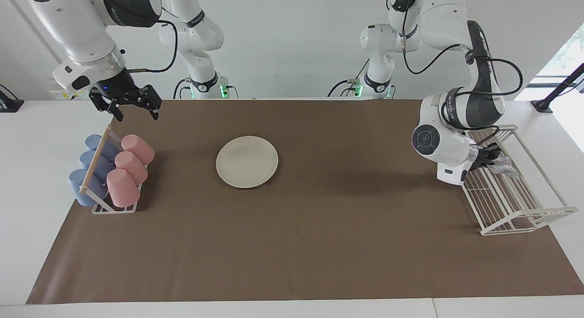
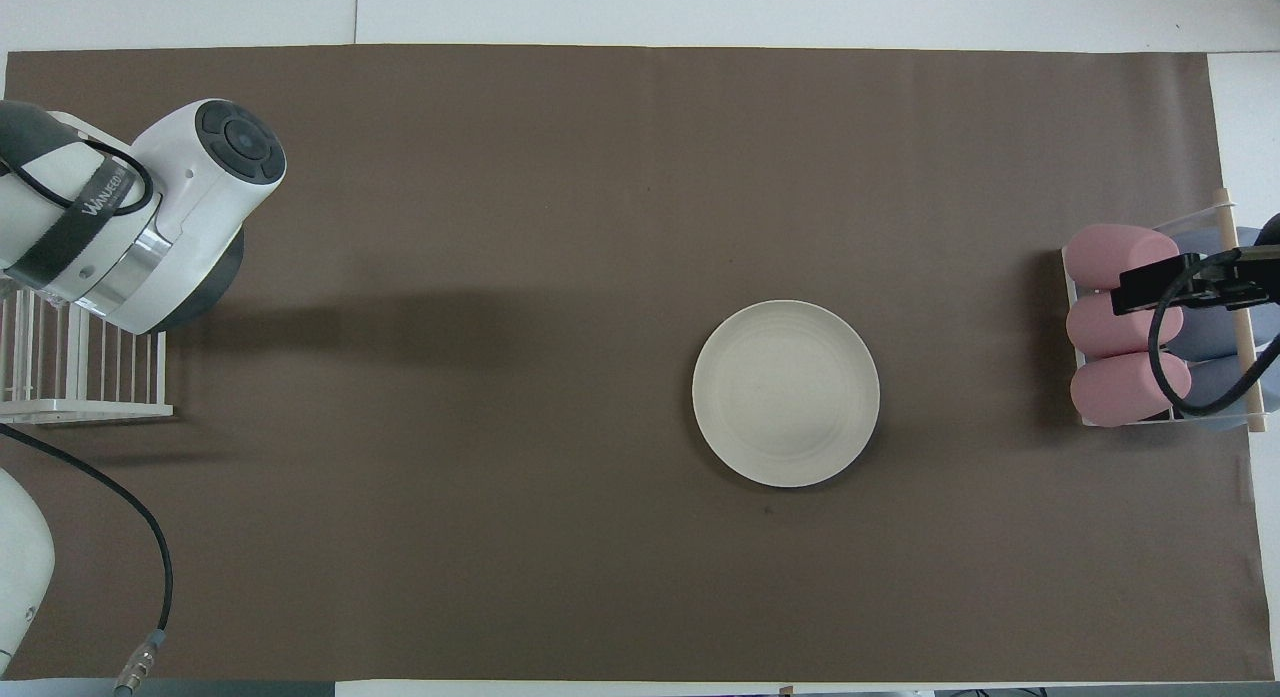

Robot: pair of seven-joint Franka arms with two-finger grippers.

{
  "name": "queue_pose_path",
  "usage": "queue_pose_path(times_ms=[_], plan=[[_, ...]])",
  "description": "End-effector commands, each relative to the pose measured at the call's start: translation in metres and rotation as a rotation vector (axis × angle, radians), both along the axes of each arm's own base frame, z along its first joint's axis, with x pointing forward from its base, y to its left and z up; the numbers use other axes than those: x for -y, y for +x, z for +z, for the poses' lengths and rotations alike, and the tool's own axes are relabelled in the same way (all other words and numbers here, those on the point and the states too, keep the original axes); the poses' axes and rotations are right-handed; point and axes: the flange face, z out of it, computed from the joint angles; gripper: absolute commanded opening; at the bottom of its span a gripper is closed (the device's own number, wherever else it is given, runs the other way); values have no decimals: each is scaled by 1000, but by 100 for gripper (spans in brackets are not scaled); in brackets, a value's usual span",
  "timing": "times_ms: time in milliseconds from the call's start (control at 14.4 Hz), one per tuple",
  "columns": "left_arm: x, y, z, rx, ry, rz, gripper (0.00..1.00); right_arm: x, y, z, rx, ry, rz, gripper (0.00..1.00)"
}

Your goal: Wipe plate with sponge

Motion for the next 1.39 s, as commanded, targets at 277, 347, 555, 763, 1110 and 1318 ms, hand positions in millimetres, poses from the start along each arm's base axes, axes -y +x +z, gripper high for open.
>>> queue_pose_path(times_ms=[277,347,555,763,1110,1318], plan=[[-10,3,15,46,-65,26,100,-3,-3,4,-1,-1,-30,100],[-11,2,18,48,-75,32,100,-4,-3,4,-3,-3,-27,100],[-23,1,59,120,-231,132,100,-2,-3,3,-7,-4,-30,100],[-35,-13,101,177,-414,244,100,-2,-4,1,-11,-6,-32,100],[-70,-64,178,142,-737,292,100,-2,-5,2,-15,-6,-42,100],[-57,-95,204,23,-845,220,100,-4,-5,2,-14,-6,-41,100]])
